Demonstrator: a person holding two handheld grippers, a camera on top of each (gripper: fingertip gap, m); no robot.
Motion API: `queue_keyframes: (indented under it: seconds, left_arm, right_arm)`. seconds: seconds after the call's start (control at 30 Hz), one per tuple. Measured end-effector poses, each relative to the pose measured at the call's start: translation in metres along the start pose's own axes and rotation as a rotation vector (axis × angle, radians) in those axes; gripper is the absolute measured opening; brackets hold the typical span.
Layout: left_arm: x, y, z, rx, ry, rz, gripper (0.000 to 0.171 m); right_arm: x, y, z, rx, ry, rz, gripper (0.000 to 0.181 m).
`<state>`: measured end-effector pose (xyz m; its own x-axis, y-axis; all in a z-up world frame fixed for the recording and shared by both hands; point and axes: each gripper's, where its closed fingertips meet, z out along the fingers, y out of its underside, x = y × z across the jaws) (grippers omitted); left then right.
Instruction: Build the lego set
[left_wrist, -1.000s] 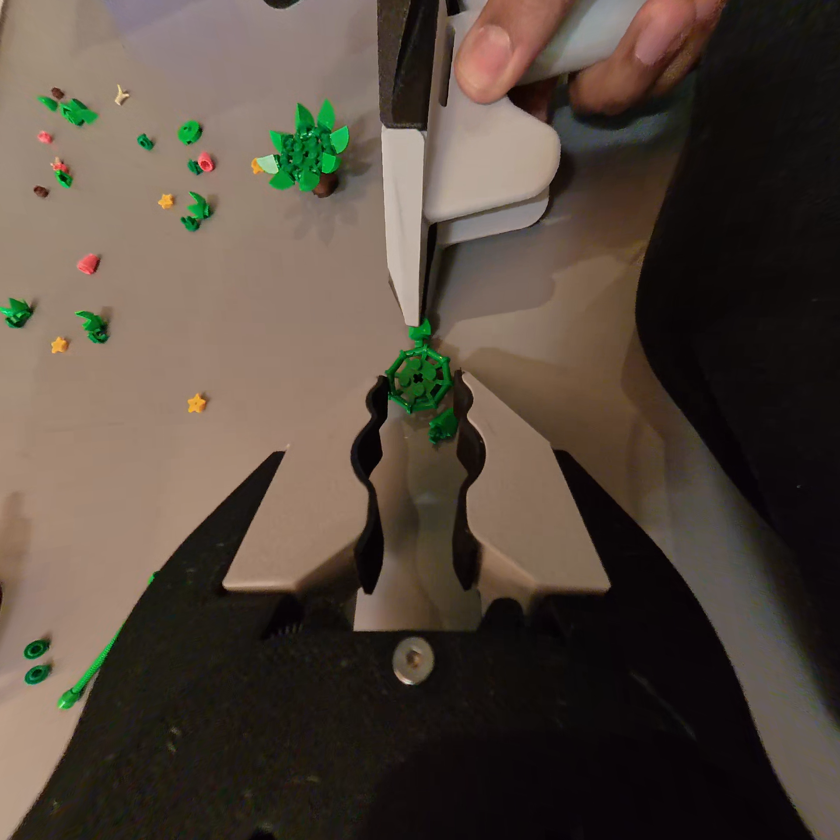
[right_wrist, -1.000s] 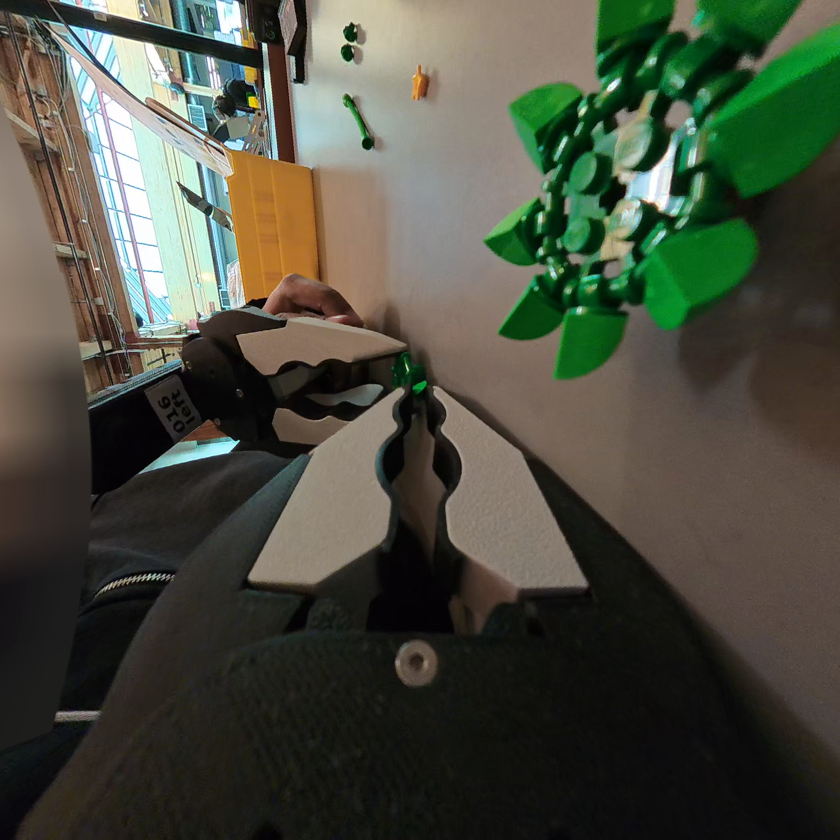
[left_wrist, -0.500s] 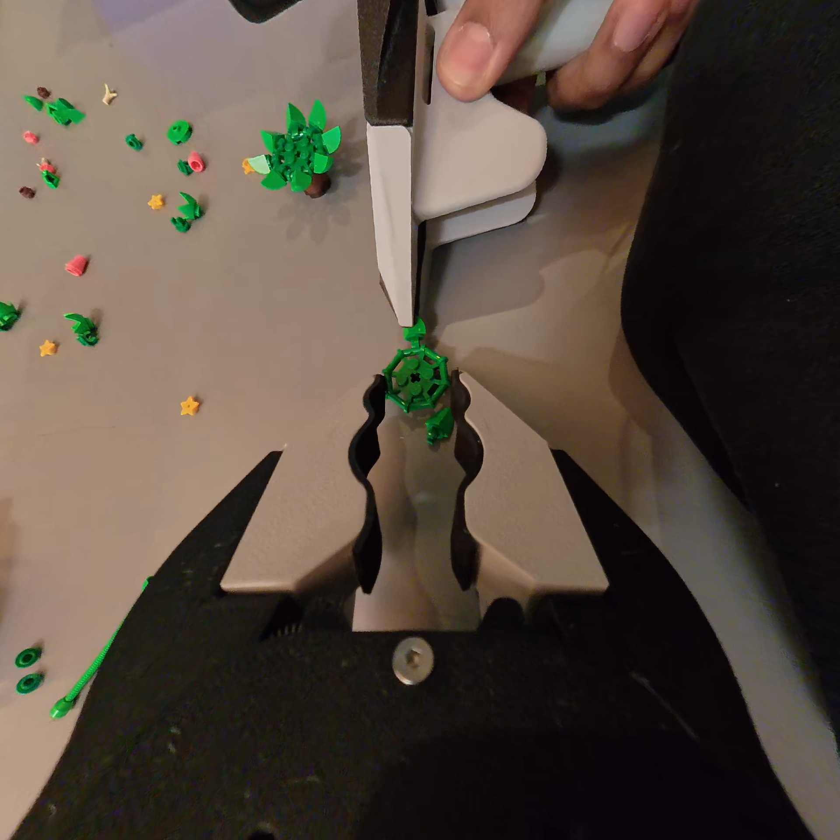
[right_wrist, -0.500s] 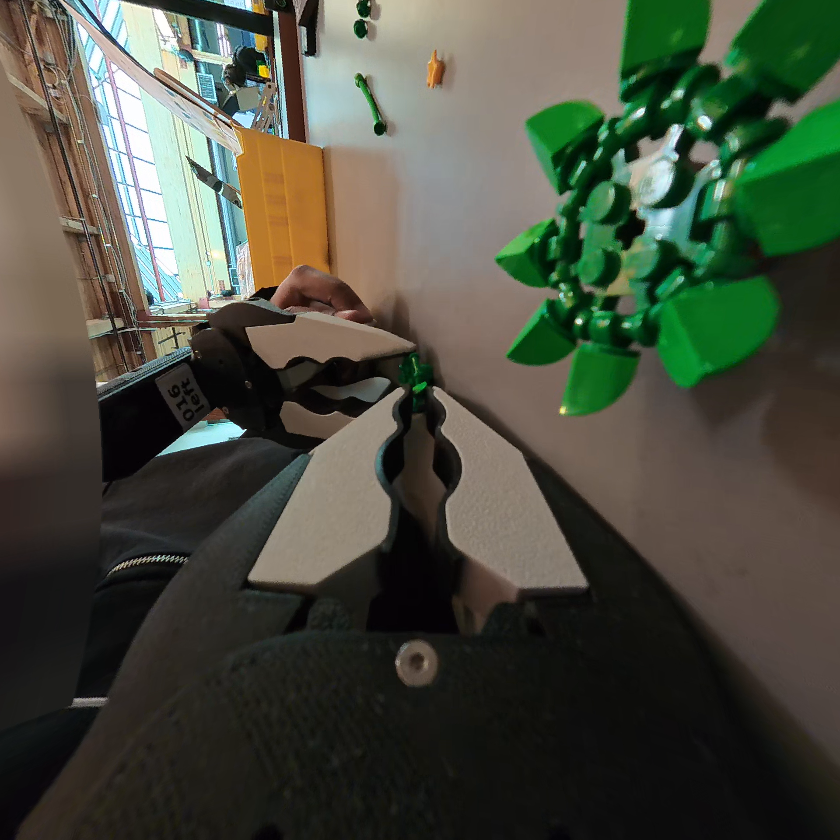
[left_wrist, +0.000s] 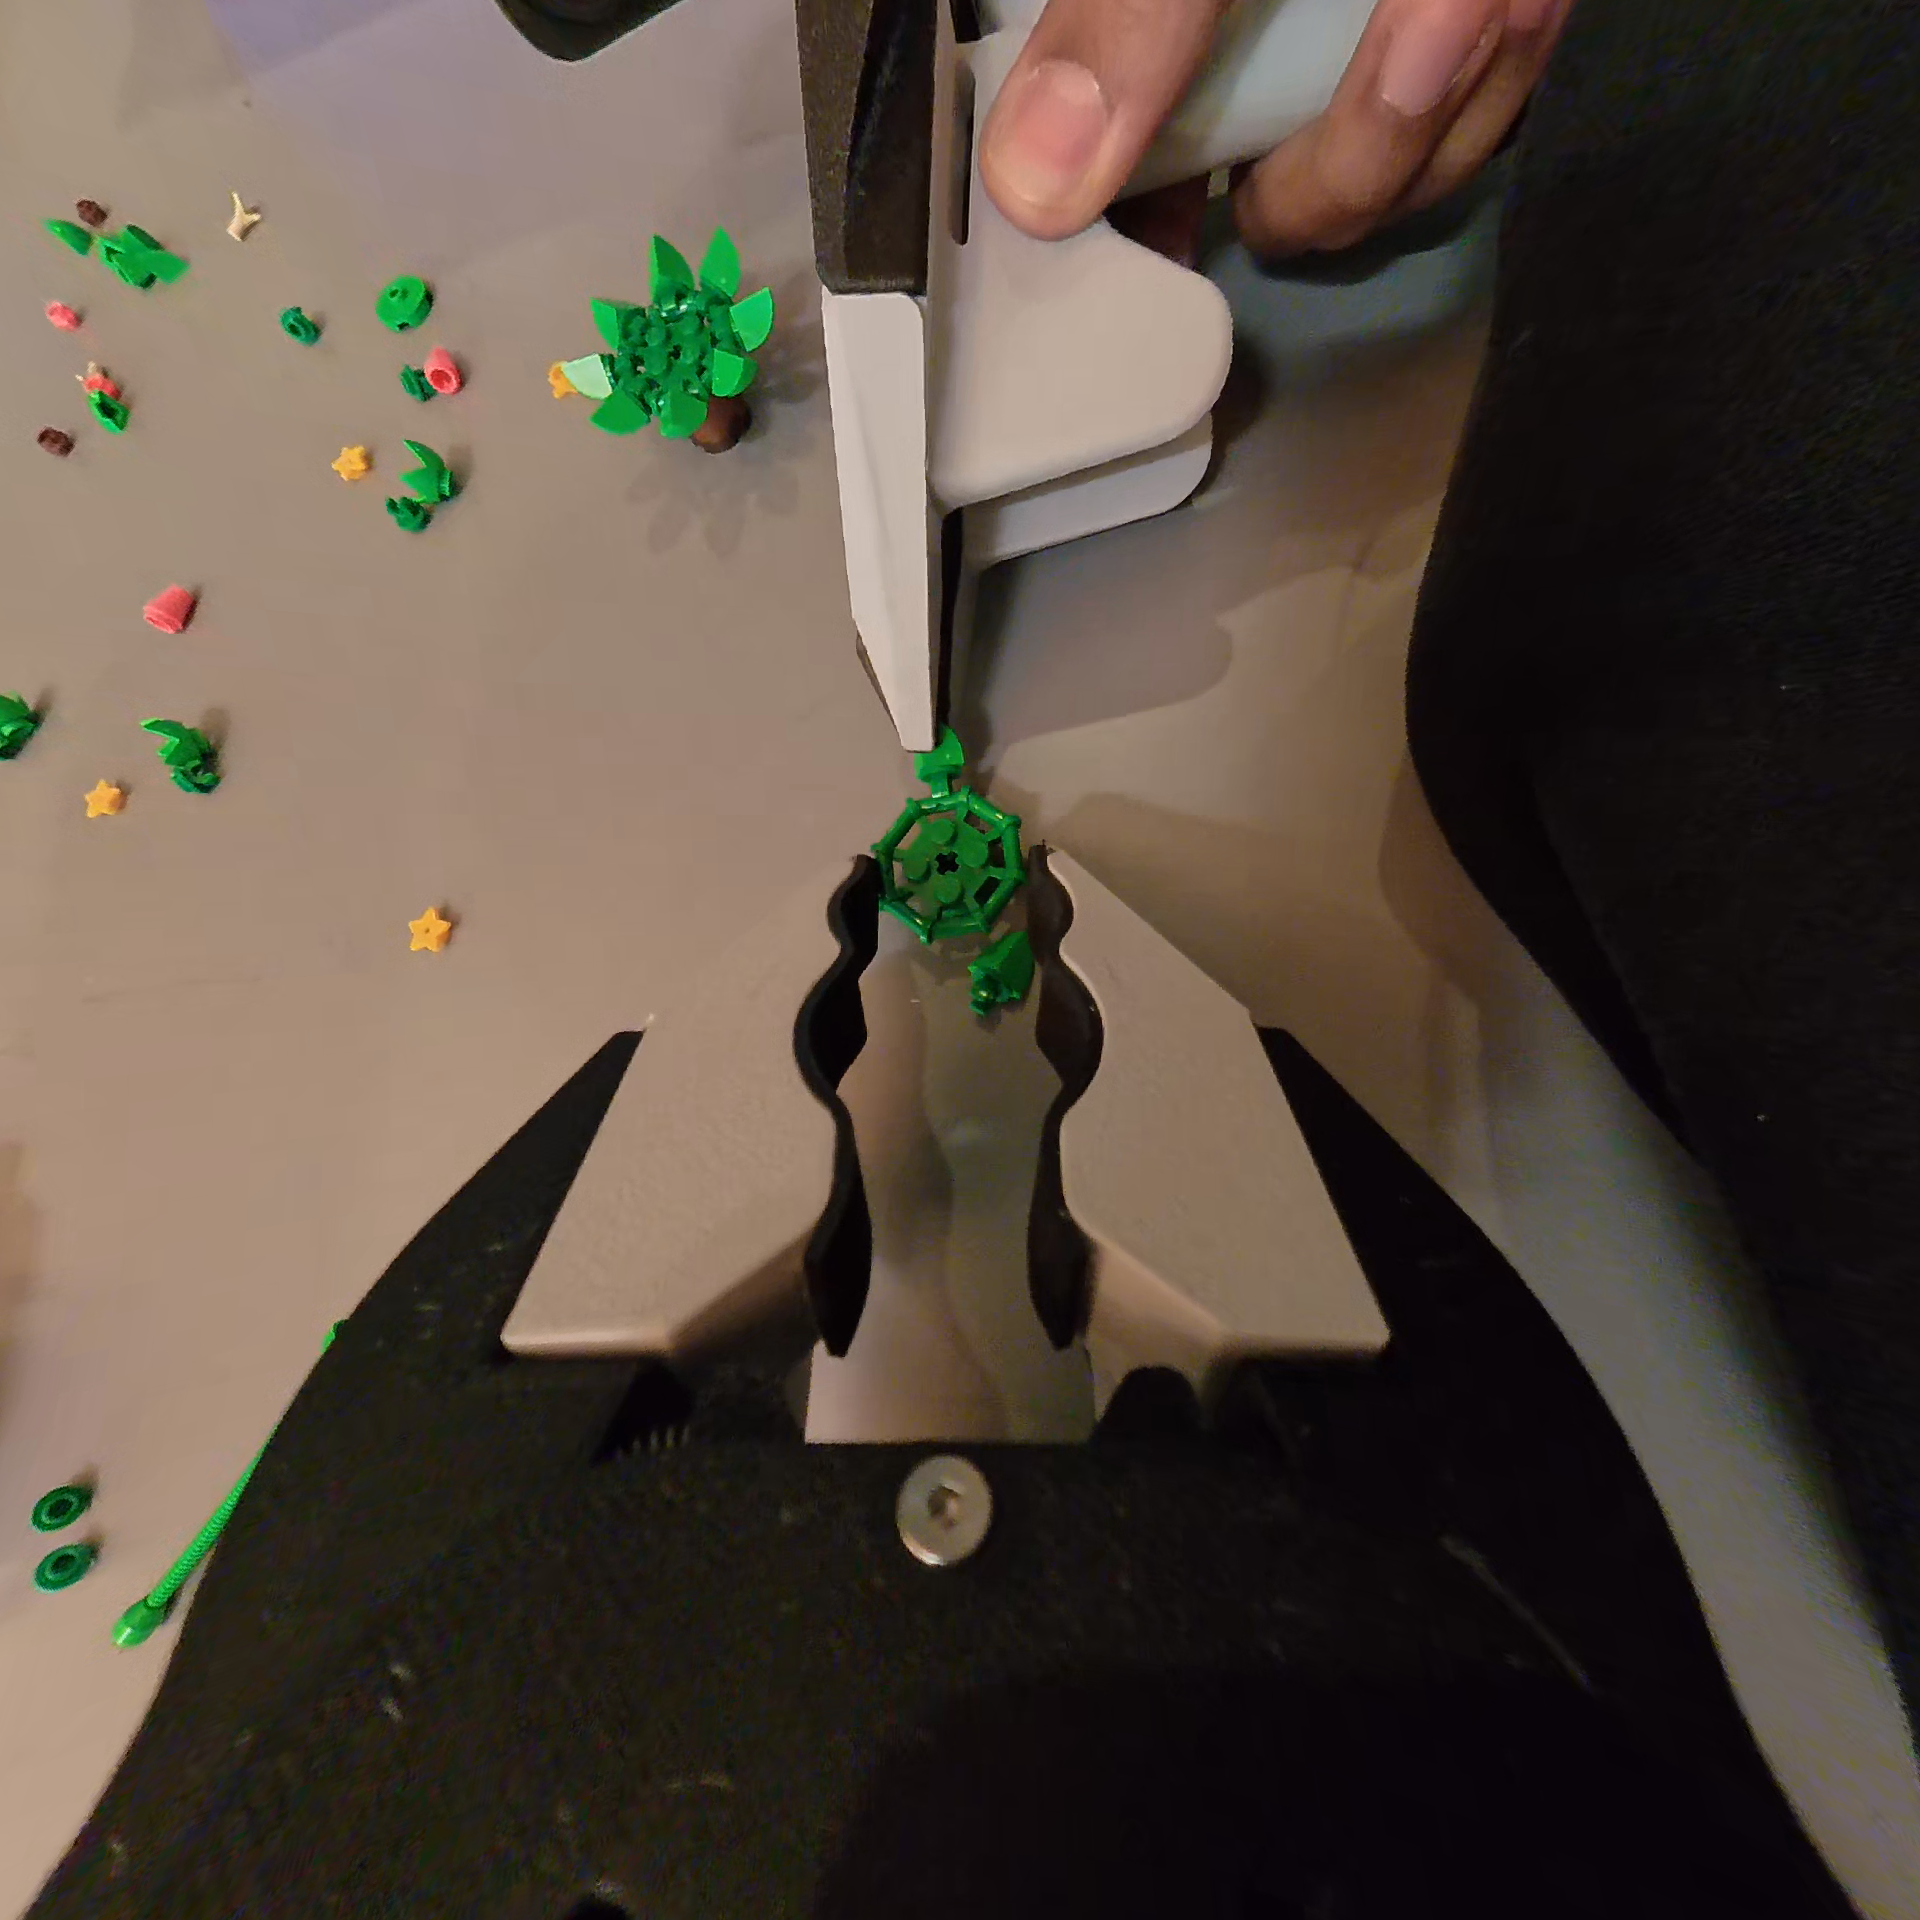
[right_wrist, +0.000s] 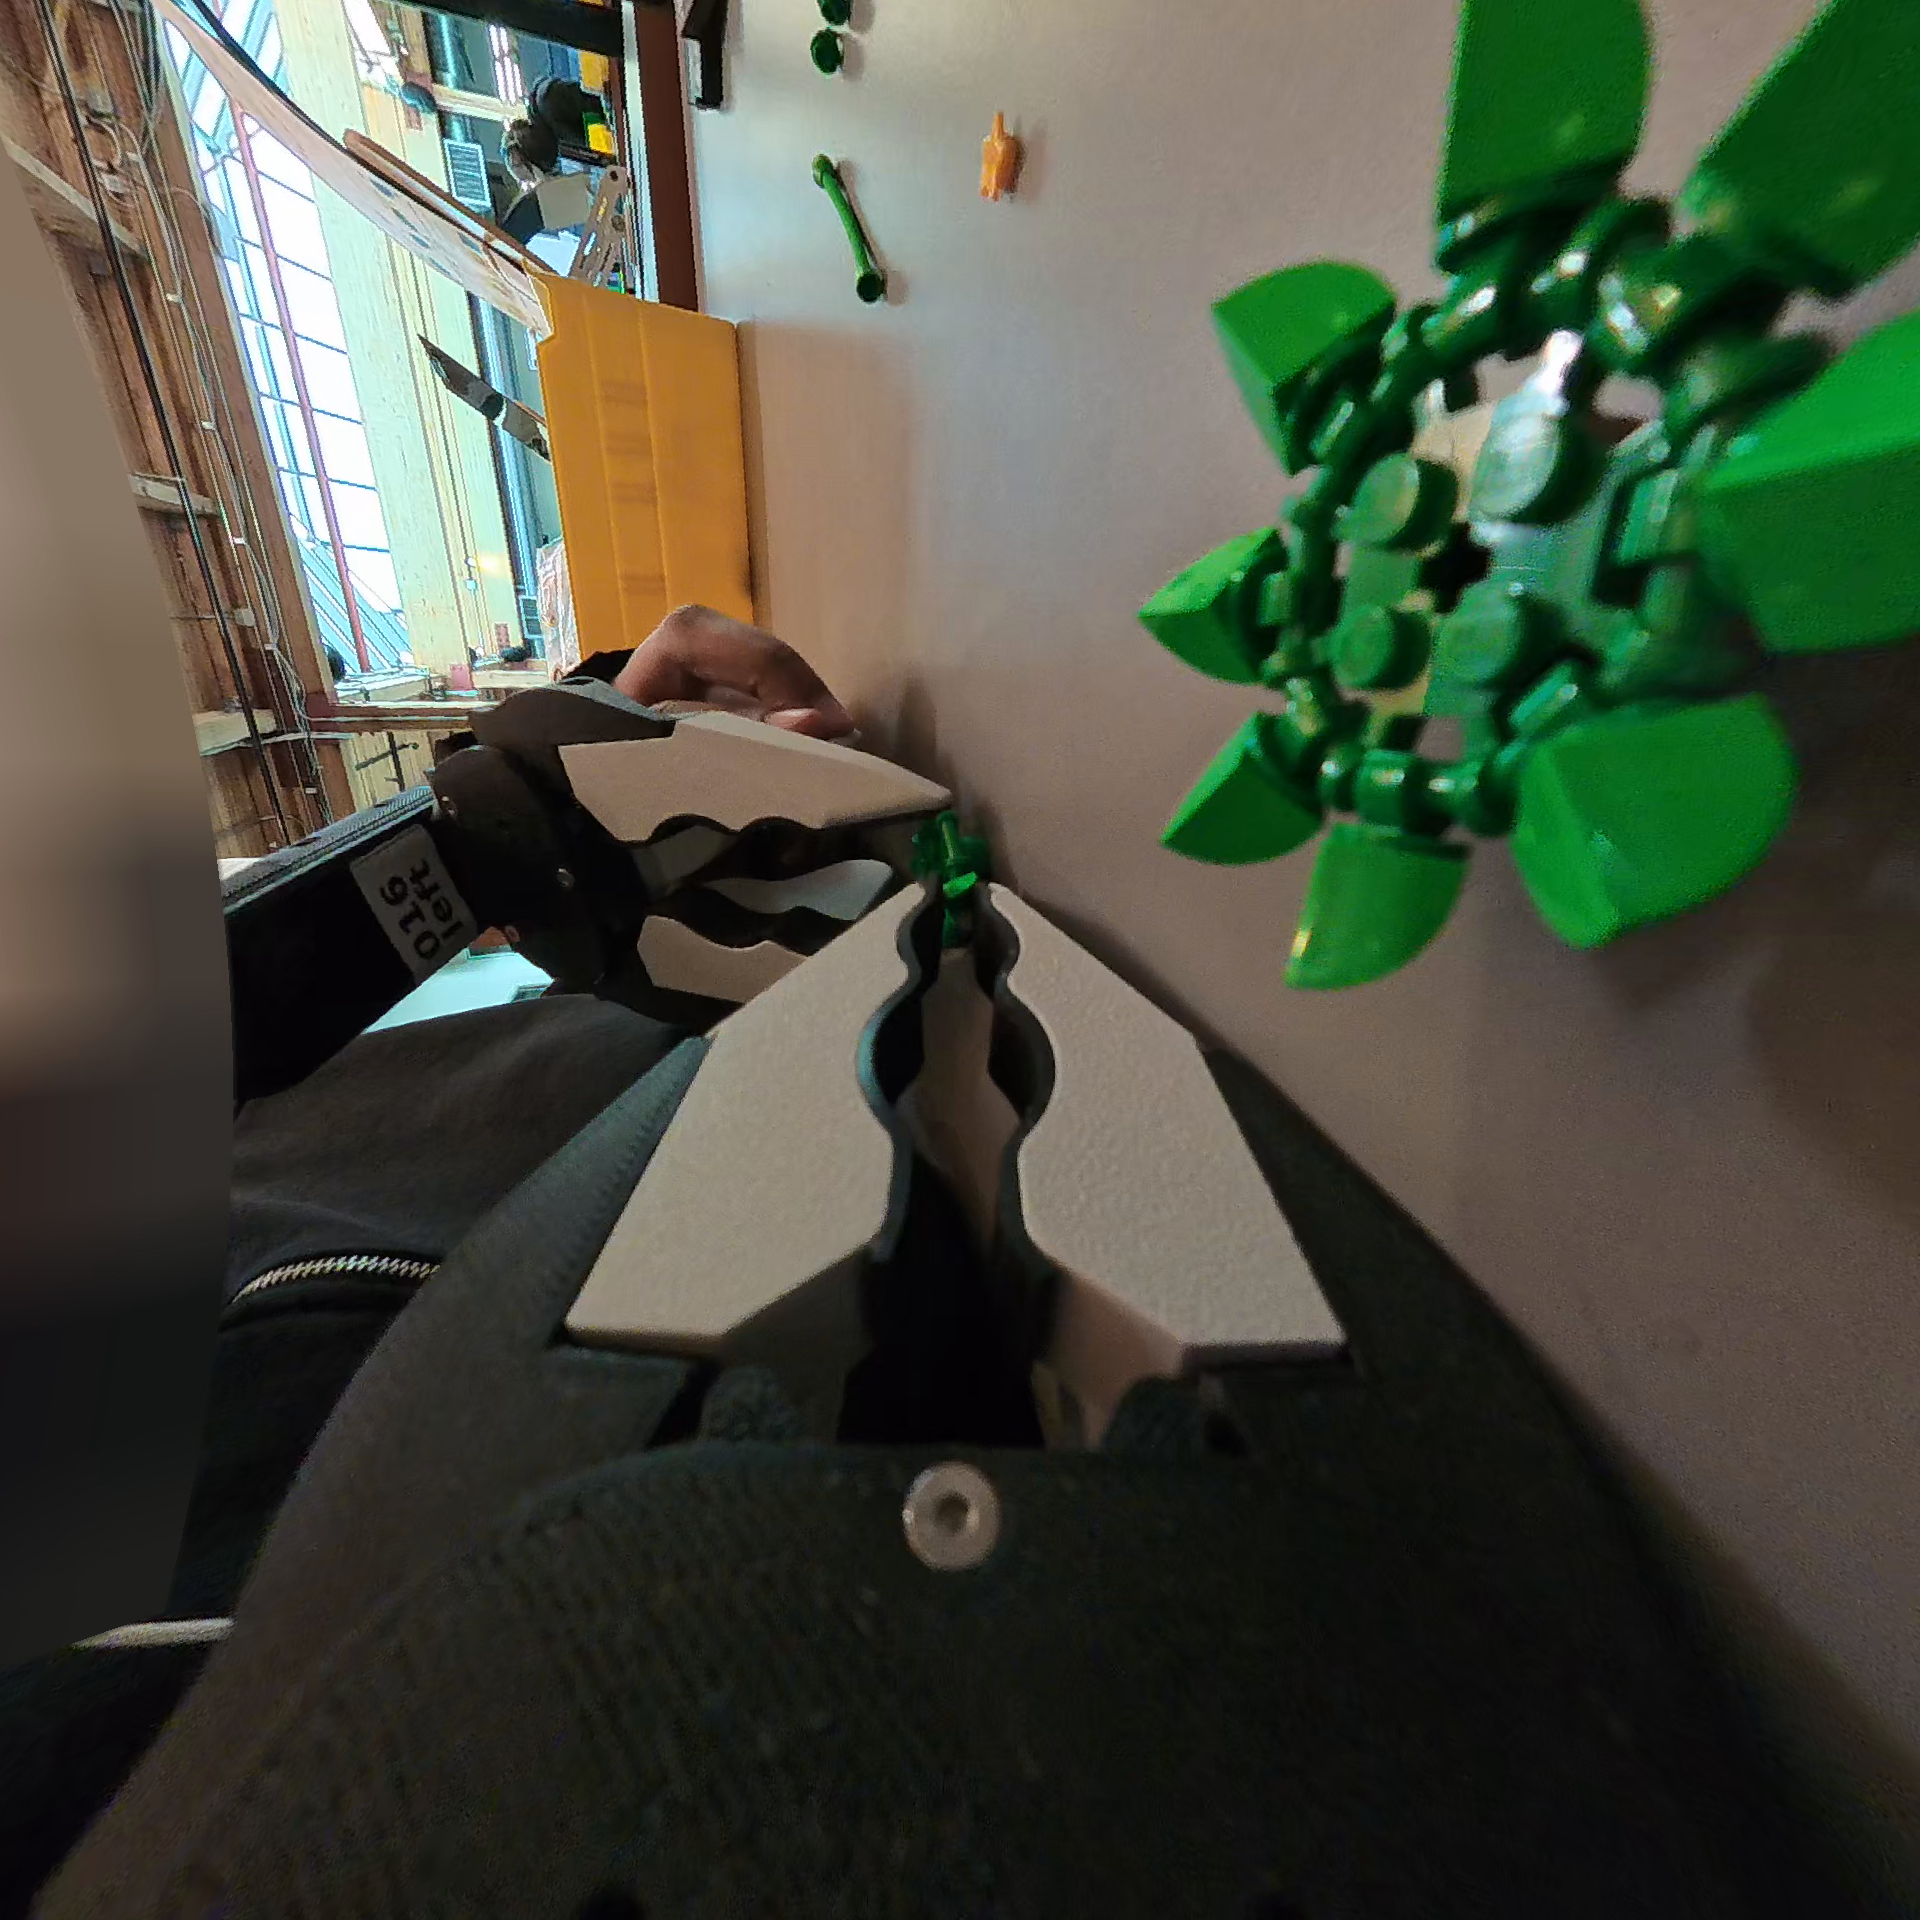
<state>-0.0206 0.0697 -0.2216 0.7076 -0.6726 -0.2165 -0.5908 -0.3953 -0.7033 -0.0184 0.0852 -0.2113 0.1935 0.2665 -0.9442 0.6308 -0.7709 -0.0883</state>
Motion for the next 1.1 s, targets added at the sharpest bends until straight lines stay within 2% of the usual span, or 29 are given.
queue_keyframes:
  seconds: [1.1]
  left_arm:
    - [-0.0027, -0.0015, 0.0016, -0.002, 0.015, -0.061, 0.027]
  right_arm:
    - [-0.0010, 0.0017, 0.0021, 0.008, 0.000, -0.077, 0.004]
